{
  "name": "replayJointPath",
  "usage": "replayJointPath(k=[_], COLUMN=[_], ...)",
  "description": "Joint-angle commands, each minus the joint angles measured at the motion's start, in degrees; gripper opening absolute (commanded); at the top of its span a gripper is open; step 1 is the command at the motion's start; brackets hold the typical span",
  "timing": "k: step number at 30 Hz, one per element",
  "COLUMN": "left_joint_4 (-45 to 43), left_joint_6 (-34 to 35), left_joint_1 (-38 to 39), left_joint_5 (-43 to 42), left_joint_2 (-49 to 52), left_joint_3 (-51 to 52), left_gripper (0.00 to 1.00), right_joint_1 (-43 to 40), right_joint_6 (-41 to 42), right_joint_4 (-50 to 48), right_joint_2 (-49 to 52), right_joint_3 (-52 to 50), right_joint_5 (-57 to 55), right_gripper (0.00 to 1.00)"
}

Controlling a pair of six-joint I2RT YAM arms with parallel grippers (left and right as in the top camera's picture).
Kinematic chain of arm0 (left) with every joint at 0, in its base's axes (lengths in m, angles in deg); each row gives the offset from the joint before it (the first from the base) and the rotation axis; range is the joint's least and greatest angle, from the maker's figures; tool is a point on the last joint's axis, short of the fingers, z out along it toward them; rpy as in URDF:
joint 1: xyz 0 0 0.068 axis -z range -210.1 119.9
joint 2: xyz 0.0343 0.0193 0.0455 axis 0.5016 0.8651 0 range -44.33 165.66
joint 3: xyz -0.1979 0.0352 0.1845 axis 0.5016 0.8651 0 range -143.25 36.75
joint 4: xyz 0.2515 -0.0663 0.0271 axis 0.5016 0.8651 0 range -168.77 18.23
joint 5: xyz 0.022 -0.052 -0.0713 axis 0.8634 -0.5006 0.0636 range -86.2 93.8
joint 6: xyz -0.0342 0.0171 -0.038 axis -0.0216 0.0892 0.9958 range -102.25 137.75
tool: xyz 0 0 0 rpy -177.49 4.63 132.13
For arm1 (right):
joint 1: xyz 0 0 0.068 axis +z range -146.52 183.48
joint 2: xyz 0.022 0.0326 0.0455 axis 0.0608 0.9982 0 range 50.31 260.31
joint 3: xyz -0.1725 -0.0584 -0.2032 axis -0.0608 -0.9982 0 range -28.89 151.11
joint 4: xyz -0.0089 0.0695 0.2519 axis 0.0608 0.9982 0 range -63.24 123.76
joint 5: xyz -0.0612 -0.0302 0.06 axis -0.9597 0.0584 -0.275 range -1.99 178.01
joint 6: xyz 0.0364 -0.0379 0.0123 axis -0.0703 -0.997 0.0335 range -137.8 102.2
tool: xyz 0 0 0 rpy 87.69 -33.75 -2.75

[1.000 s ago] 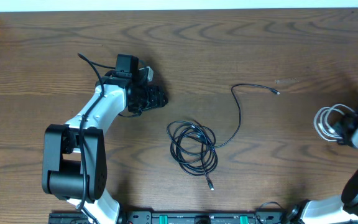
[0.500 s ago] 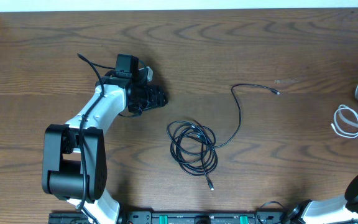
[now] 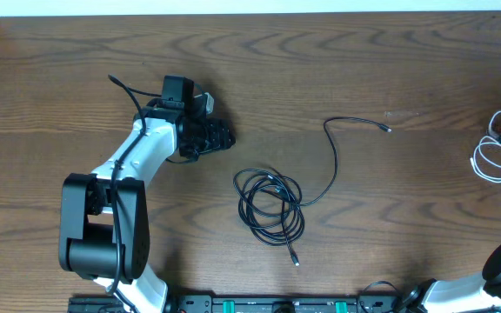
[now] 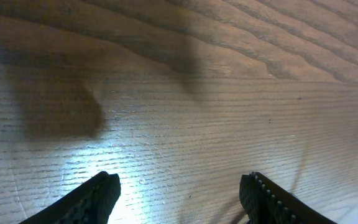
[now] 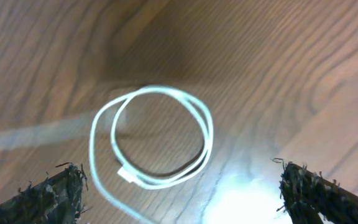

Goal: Untangle cables
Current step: 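Carry the white cable loop far right with the right gripper and release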

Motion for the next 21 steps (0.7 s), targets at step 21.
replayJointPath(k=[21], left_joint_4=[0.83], left_joint_6=[0.74], left_joint_1=[-0.09], left_joint_5=[0.11], left_joint_2=[0.59], left_joint_3=[0.7], left_gripper=[0.67], right_joint_1=[-7.91], right_joint_6=[41.18], right_joint_4=[8.31], right_joint_2=[0.33], right_joint_3=[-3.39], right_joint_5=[32.5], right_gripper=[0.99])
